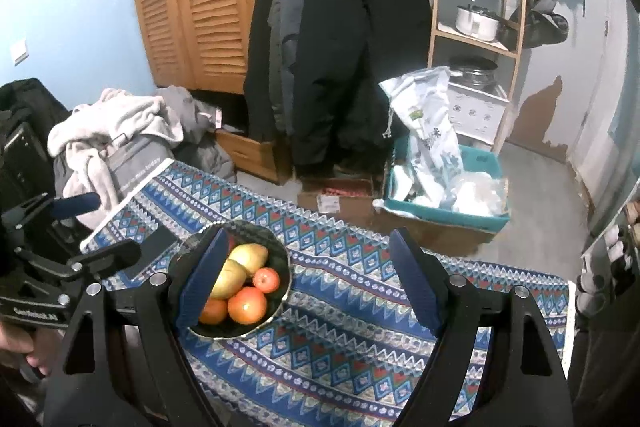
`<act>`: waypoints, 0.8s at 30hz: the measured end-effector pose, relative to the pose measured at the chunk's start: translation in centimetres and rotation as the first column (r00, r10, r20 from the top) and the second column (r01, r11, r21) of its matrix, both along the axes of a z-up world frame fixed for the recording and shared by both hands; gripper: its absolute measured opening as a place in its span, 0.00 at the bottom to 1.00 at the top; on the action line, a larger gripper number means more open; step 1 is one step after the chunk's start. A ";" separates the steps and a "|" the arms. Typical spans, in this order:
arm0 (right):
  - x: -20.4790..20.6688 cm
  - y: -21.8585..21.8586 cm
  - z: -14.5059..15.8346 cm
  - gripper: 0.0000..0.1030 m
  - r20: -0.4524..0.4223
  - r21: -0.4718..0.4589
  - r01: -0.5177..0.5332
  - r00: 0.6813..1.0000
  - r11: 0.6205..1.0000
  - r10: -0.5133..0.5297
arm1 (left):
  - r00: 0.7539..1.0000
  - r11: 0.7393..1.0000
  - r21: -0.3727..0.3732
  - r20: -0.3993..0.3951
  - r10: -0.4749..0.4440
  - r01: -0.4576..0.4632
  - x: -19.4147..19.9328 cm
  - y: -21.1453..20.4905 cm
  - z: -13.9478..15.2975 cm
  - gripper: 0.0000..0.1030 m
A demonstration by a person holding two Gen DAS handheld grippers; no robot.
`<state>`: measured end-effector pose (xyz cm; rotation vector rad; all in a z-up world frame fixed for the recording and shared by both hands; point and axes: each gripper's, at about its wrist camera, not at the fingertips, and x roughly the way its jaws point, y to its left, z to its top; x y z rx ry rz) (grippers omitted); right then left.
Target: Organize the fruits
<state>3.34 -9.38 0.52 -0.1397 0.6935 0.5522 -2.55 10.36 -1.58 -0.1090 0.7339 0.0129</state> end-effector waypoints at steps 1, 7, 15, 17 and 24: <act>0.0 -0.2 -0.1 0.79 -0.001 0.001 0.004 1.000 1.000 -0.004 | 1.000 1.000 -0.003 0.002 0.002 -0.002 0.0 -0.1 0.1 0.99; 0.3 -1.3 -0.3 0.79 -0.012 0.011 0.022 1.000 1.000 -0.022 | 1.000 1.000 0.015 0.005 0.007 -0.007 0.1 -0.7 0.3 0.99; 0.3 -1.8 -0.3 0.79 -0.011 0.018 0.029 1.000 0.999 -0.029 | 1.000 1.000 0.023 0.013 0.010 -0.010 -0.1 -1.3 0.7 0.99; 0.3 -1.8 -0.3 0.79 -0.011 0.018 0.029 1.000 0.999 -0.028 | 1.000 0.999 0.032 0.014 0.010 -0.011 -0.1 -1.4 0.8 0.99; 0.3 -2.1 -0.2 0.79 -0.013 0.020 0.034 0.999 0.999 -0.034 | 1.000 0.998 0.070 0.020 0.004 -0.005 -0.2 -2.0 1.1 0.99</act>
